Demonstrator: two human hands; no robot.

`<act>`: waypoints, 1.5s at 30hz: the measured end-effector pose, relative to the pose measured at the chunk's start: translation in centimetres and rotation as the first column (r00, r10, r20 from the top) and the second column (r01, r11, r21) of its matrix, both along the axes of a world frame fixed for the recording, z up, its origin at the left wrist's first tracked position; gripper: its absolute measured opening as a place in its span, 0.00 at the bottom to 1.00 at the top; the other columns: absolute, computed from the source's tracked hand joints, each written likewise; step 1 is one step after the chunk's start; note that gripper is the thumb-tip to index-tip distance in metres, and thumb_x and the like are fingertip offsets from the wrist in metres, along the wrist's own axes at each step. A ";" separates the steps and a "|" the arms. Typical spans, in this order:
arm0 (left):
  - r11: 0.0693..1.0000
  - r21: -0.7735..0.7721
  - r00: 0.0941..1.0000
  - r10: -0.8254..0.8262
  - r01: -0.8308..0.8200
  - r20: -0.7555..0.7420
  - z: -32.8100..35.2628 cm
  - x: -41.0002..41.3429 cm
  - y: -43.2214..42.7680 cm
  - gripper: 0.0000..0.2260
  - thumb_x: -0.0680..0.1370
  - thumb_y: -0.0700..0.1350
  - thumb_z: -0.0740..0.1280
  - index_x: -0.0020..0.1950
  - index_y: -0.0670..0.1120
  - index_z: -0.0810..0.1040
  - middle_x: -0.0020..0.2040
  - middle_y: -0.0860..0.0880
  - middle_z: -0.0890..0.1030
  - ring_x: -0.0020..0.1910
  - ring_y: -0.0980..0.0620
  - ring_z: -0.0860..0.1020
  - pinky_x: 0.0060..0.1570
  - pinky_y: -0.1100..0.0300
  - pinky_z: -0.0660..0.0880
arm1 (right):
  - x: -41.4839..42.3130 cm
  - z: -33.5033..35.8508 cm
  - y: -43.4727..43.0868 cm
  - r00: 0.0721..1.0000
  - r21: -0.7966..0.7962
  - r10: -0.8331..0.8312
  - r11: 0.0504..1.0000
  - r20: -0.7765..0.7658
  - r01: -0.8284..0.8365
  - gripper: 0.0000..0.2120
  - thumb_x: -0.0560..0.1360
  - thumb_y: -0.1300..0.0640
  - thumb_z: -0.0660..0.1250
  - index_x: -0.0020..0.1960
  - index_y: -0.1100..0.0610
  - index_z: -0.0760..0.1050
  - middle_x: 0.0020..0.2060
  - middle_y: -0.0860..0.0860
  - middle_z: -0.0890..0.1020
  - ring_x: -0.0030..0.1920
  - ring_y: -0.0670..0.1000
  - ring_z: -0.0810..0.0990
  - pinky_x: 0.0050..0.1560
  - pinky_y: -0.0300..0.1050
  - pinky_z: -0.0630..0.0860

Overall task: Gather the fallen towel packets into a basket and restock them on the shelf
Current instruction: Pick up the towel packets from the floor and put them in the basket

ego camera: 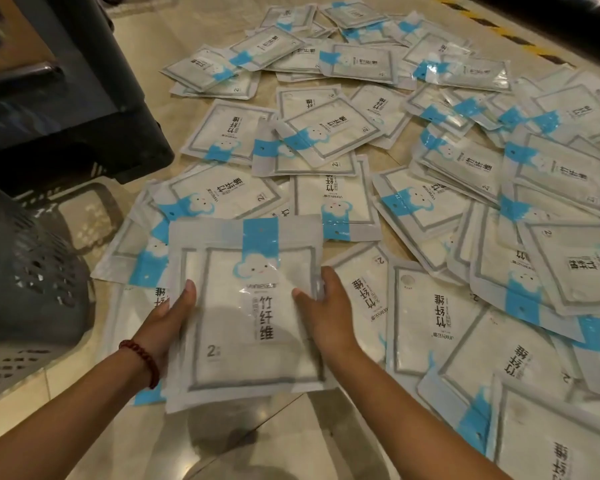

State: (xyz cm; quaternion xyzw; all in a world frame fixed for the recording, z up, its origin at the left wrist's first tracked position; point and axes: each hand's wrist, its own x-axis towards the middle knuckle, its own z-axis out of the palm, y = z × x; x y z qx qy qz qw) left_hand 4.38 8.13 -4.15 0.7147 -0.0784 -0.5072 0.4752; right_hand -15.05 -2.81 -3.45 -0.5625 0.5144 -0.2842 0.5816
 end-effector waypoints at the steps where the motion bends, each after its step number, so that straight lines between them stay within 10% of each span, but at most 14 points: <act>1: 1.000 -0.025 1.000 -0.010 0.010 -0.019 0.1 -0.2 -0.2 0.26 0.62 0.62 0.71 0.53 0.48 0.79 0.45 0.42 0.84 0.42 0.43 0.84 0.36 0.53 0.80 | 0.4 -0.2 0.7 1.000 0.013 0.020 1.000 0.014 -0.020 0.12 0.74 0.63 0.67 0.55 0.52 0.71 0.43 0.40 0.76 0.45 0.41 0.77 0.45 0.29 0.72; 5: 0.997 -0.024 0.998 -0.067 0.067 -0.017 0.2 -0.3 -0.5 0.27 0.56 0.44 0.80 0.52 0.41 0.79 0.46 0.38 0.84 0.42 0.40 0.83 0.34 0.54 0.80 | 0.3 -1.2 1.3 0.998 0.107 0.055 0.992 0.044 -0.060 0.11 0.76 0.61 0.66 0.57 0.55 0.72 0.44 0.42 0.77 0.45 0.42 0.76 0.43 0.28 0.72; 7: 0.999 -0.018 0.999 -0.033 0.033 0.007 0.0 -0.2 -0.3 0.23 0.59 0.43 0.77 0.51 0.41 0.79 0.45 0.39 0.84 0.41 0.41 0.83 0.36 0.53 0.80 | -1.0 -2.2 0.5 0.977 0.061 0.048 0.998 -0.208 -0.036 0.10 0.76 0.56 0.66 0.56 0.56 0.72 0.48 0.48 0.77 0.49 0.47 0.75 0.49 0.39 0.73; 11: 1.000 -0.010 0.999 0.022 -0.021 0.046 0.0 -0.1 -0.1 0.18 0.63 0.42 0.74 0.51 0.42 0.79 0.42 0.41 0.85 0.38 0.43 0.84 0.33 0.55 0.79 | -5.0 -4.5 -0.7 0.478 -0.114 0.053 0.943 -0.877 -0.312 0.28 0.74 0.47 0.66 0.69 0.58 0.62 0.63 0.55 0.68 0.63 0.55 0.67 0.59 0.45 0.68; 18: 0.999 -0.011 0.996 0.053 -0.053 0.068 0.2 0.3 0.1 0.17 0.63 0.43 0.75 0.51 0.44 0.79 0.40 0.43 0.85 0.37 0.45 0.84 0.28 0.57 0.79 | -5.8 -4.9 -0.9 0.176 -0.004 0.106 0.848 -0.979 -0.529 0.22 0.68 0.65 0.71 0.60 0.69 0.72 0.59 0.66 0.76 0.59 0.61 0.77 0.49 0.46 0.78; 25: 0.994 -0.068 0.994 0.093 -0.088 0.062 0.4 1.8 0.8 0.17 0.65 0.41 0.72 0.52 0.44 0.79 0.41 0.44 0.85 0.38 0.45 0.83 0.29 0.58 0.79 | -6.7 -2.3 -1.9 0.405 -0.115 0.202 0.765 -0.892 -0.633 0.04 0.75 0.59 0.59 0.50 0.53 0.71 0.50 0.53 0.80 0.52 0.54 0.78 0.39 0.41 0.63; 33: 0.993 -0.044 0.992 0.108 -0.111 -0.068 0.9 5.6 3.4 0.17 0.68 0.40 0.67 0.56 0.42 0.79 0.47 0.39 0.84 0.42 0.42 0.83 0.39 0.42 0.79 | -5.3 -2.0 -2.9 0.692 -0.483 0.159 0.608 -0.704 -0.631 0.13 0.67 0.66 0.70 0.51 0.62 0.82 0.49 0.58 0.83 0.51 0.59 0.80 0.48 0.53 0.79; 38: 0.997 0.027 0.998 0.068 -0.068 -0.012 0.5 5.0 4.7 0.18 0.66 0.40 0.69 0.56 0.40 0.78 0.45 0.37 0.83 0.40 0.39 0.83 0.35 0.45 0.80 | -6.2 -2.6 -5.3 0.796 -0.410 -0.024 0.866 -0.604 -0.285 0.22 0.74 0.60 0.67 0.67 0.56 0.72 0.68 0.53 0.70 0.68 0.52 0.64 0.66 0.37 0.55; 41: 0.997 0.026 0.996 0.077 -0.076 -0.042 0.3 4.0 4.4 0.15 0.66 0.39 0.69 0.52 0.40 0.78 0.41 0.39 0.84 0.34 0.42 0.83 0.28 0.51 0.79 | -6.7 -3.1 -4.5 0.759 -0.424 -0.201 0.899 -0.620 -0.108 0.19 0.73 0.64 0.66 0.63 0.60 0.75 0.67 0.59 0.70 0.68 0.58 0.65 0.65 0.46 0.60; 45: 0.999 0.010 0.998 0.054 -0.053 -0.031 0.4 3.0 3.0 0.15 0.66 0.38 0.69 0.52 0.40 0.78 0.42 0.38 0.84 0.34 0.43 0.83 0.29 0.52 0.80 | -6.2 -4.2 -3.2 0.686 -0.026 -0.092 0.994 -0.722 0.107 0.32 0.70 0.46 0.73 0.64 0.65 0.68 0.61 0.61 0.69 0.62 0.59 0.69 0.59 0.46 0.67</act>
